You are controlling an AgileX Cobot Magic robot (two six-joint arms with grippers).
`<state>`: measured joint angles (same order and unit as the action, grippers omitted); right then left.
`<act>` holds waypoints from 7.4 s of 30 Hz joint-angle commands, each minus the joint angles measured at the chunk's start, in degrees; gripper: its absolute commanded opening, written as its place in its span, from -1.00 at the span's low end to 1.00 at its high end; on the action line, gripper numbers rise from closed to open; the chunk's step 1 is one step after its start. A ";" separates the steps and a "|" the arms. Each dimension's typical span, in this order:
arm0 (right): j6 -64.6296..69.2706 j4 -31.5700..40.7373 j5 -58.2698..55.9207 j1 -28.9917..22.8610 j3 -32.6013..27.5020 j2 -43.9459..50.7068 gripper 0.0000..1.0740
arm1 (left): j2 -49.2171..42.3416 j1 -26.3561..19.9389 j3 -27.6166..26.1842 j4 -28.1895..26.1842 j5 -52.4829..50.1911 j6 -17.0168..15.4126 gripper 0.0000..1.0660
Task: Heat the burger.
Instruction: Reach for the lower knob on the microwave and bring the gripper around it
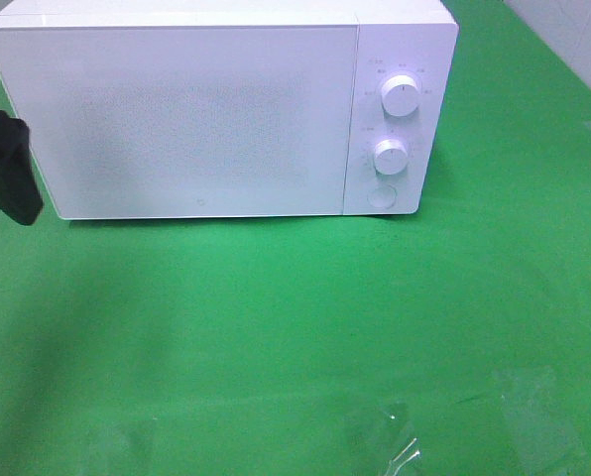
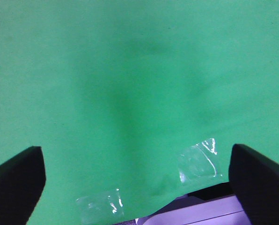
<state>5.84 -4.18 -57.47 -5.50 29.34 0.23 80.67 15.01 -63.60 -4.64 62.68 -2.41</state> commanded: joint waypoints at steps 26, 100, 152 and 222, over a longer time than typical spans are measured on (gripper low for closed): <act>0.17 0.23 0.00 0.34 -0.17 1.43 0.37 | -34.09 -12.49 25.50 -2.86 0.11 6.25 0.88; 0.34 0.00 7.22 0.23 1.26 0.80 0.37 | -82.45 -12.49 34.38 -4.81 -3.50 6.65 0.88; 5.67 0.00 84.57 0.17 -16.04 -44.58 0.37 | -82.39 -12.49 34.38 -4.70 -3.50 6.65 0.88; -22.75 49.85 129.49 -36.33 3.55 -106.91 0.37 | -82.39 -12.49 34.38 -4.58 -3.50 6.65 0.88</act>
<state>-16.27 45.78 69.16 -42.00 32.37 -106.68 -0.29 2.58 -29.45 -8.94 59.59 4.47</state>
